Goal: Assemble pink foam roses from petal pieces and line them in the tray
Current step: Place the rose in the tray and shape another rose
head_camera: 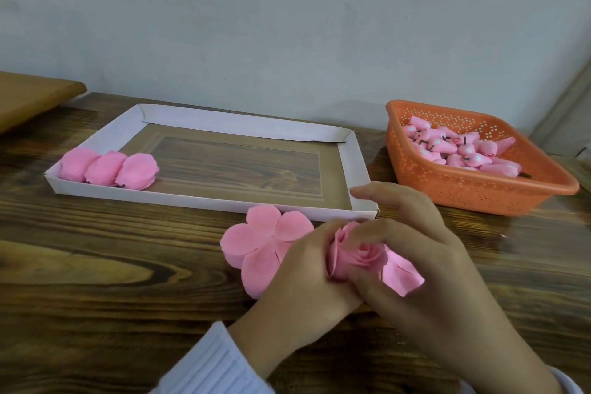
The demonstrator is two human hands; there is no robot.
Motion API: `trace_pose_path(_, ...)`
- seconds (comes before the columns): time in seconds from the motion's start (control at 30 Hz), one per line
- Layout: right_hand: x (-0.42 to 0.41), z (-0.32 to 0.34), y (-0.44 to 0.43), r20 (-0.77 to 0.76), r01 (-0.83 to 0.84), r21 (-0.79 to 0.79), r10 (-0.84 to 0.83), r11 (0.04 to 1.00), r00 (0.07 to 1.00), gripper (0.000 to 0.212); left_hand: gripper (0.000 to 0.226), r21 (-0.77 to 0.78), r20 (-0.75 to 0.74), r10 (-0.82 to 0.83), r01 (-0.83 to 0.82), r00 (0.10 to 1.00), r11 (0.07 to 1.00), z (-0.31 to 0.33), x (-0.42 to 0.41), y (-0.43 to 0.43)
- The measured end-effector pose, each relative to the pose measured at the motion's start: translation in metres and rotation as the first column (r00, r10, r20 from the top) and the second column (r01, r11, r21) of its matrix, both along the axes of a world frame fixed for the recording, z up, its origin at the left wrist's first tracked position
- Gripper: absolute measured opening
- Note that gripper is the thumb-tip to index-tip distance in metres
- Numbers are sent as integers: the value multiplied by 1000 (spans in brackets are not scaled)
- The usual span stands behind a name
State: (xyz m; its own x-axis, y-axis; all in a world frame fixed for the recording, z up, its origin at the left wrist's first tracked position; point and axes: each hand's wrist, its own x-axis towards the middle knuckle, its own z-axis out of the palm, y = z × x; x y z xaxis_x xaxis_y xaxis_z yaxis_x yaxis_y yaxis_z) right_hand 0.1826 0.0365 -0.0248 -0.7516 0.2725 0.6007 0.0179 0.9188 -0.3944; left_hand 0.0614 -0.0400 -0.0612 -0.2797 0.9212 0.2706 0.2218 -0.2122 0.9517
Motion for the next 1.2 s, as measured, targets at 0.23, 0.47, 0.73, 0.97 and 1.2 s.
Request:
trace_pose_path(0.23, -2, -1, -5, 27, 131, 212, -139, 969, 990, 14, 65, 12, -16, 40, -40, 999, 999, -3, -1, 2)
trace_pose_path(0.47, -3, 0, -7, 11, 221, 239, -231, 946, 973, 21, 54, -25, 25, 98, -97, 995, 995, -11, -2, 4)
trace_pose_path(0.73, -3, 0, -8, -5, 221, 201, -224, 954, 975, 23, 49, -65, 60, 148, -144, 987, 987, -7, -3, 4)
trace_pose_path(0.97, -3, -2, -5, -34, 235, 172, -233, 957, 972, 12, 48, -35, 125, 120, -116, 985, 993, -7, -1, 4)
trace_pose_path(1.2, -7, -8, -7, -5, 194, 124, -195, 973, 981, 7, 44, -14, 66, 71, -71, 995, 997, -7, 0, 3)
